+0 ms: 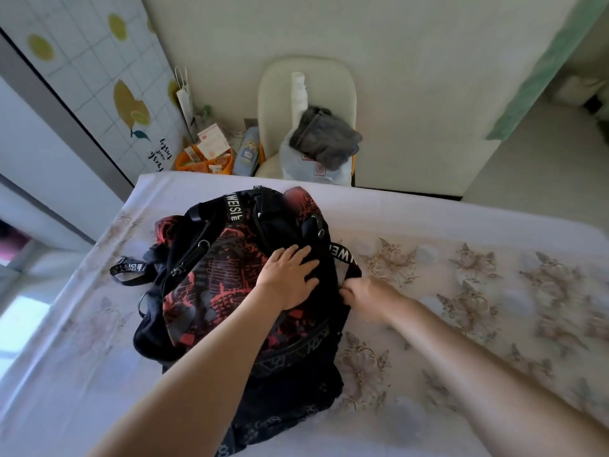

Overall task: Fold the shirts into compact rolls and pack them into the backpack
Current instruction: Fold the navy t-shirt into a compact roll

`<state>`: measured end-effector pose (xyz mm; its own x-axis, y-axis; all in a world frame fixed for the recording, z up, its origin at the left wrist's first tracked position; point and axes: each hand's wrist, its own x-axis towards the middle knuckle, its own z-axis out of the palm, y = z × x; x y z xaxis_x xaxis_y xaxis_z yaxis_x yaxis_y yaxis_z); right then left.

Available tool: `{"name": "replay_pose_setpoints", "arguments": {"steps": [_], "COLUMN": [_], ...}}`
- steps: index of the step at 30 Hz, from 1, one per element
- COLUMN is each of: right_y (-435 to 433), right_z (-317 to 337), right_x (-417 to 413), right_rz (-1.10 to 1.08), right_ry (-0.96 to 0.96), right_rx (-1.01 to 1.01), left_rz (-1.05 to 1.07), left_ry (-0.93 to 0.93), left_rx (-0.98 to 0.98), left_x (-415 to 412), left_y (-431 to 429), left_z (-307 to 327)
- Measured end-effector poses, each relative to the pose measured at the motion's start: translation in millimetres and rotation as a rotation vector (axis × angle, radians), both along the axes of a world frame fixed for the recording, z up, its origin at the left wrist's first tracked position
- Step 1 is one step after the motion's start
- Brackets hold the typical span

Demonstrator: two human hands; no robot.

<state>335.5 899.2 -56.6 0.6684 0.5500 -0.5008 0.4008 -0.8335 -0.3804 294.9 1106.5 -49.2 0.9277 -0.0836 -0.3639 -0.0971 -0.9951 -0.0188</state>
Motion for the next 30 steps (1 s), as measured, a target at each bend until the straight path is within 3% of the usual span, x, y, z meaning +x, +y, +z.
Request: {"name": "replay_pose_setpoints", "arguments": {"steps": [4,6,9,12,14,18,22,26,30], "right_y": [-9.6,-11.1,-14.5,-18.0,-16.2,-7.5,-6.5,-20.9,-25.7], "right_z": [39.1,50.5,53.1,50.0,52.5,62.0,70.7,67.4,48.1], "right_x": [-46.3,-64.0,-74.5,-81.0,-89.7,-115.3,-132.4,-125.6,-110.4], "right_rz": [0.103,0.127,0.045,-0.095,-0.112,0.016,0.215,0.233,0.112], "right_ry": [0.131,0.154,0.072,-0.022,-0.035,-0.077,-0.101,0.021,-0.196], "right_rx": [0.050,0.046,-0.005,-0.001,0.055,0.080,0.070,0.153,0.273], "left_rz": [0.011,0.044,0.055,0.122,0.355,0.902,1.206,1.285,1.289], "left_ry": [-0.028,-0.117,-0.349,-0.532,-0.421,0.133,0.101,0.044,0.065], "left_rx": [-0.002,-0.123,-0.354,-0.427,-0.483,-0.810,-1.065,-1.111,-1.178], "left_x": [-7.4,-20.8,-62.6,-110.0,-131.5,-153.9,-161.4,-160.6,-157.0], "left_y": [-6.6,-15.2,-32.4,-44.7,-52.6,-75.2,-89.1,-94.8,-102.8], "left_z": [6.5,13.7,30.5,48.5,60.8,73.3,60.7,50.8,48.5]}}
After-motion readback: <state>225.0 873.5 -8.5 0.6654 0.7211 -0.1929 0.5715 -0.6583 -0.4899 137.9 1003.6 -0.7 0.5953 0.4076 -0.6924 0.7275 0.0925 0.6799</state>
